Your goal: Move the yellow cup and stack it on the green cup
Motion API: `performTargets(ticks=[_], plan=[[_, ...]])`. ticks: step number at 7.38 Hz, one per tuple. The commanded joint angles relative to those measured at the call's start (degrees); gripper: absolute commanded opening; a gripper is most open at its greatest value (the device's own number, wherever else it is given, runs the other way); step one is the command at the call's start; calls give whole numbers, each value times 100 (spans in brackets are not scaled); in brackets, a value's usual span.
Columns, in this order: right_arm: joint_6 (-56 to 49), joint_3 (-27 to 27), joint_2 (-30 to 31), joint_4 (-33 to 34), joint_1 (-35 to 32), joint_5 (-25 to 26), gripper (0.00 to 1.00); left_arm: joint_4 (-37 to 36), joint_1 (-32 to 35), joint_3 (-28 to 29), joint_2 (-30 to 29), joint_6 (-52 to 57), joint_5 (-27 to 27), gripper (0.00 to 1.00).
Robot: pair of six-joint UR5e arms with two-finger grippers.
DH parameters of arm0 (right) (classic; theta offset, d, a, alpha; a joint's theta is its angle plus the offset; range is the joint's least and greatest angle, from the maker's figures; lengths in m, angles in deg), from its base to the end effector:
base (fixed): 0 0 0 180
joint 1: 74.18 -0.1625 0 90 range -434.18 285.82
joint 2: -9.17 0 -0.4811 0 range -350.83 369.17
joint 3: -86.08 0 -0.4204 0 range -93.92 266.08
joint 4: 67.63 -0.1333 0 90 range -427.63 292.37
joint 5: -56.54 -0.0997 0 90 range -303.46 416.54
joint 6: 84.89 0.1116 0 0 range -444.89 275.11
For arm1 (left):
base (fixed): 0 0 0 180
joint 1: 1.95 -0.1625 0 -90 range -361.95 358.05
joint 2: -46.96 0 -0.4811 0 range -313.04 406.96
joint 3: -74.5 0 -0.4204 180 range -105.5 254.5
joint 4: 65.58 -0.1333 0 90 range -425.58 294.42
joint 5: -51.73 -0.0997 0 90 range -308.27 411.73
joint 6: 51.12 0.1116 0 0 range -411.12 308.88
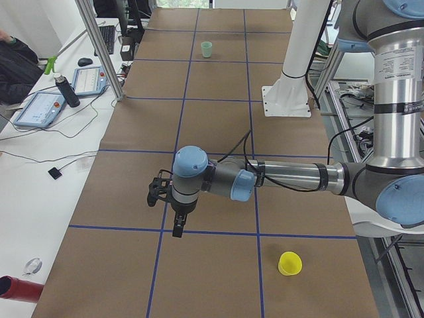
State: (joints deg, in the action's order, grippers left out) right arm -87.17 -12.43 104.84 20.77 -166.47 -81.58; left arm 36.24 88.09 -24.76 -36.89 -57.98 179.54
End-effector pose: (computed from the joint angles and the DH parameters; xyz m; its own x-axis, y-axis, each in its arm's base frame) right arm 0.0692 -0.4751 0.6870 0.6704 -0.0705 0.7386 -0.0132 0.9942 0.1069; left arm -0.0652 -0.4872 0.6775 0.7844 0.0409 -0.6189 0.0950 0.9781 0.1850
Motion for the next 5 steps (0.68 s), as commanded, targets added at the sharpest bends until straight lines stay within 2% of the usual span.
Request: performTargets(ticks=[1, 3, 5], plan=[[0, -37, 57, 10, 0, -4, 100, -5, -135, -800, 445, -884, -54, 100], [0, -37, 57, 27, 0, -4, 100, -31, -188, -1933, 1384, -1481, -431, 100], [0, -107, 48, 28, 0, -4, 100, -40, -617, -2613, 1923, -2552, -808, 100]])
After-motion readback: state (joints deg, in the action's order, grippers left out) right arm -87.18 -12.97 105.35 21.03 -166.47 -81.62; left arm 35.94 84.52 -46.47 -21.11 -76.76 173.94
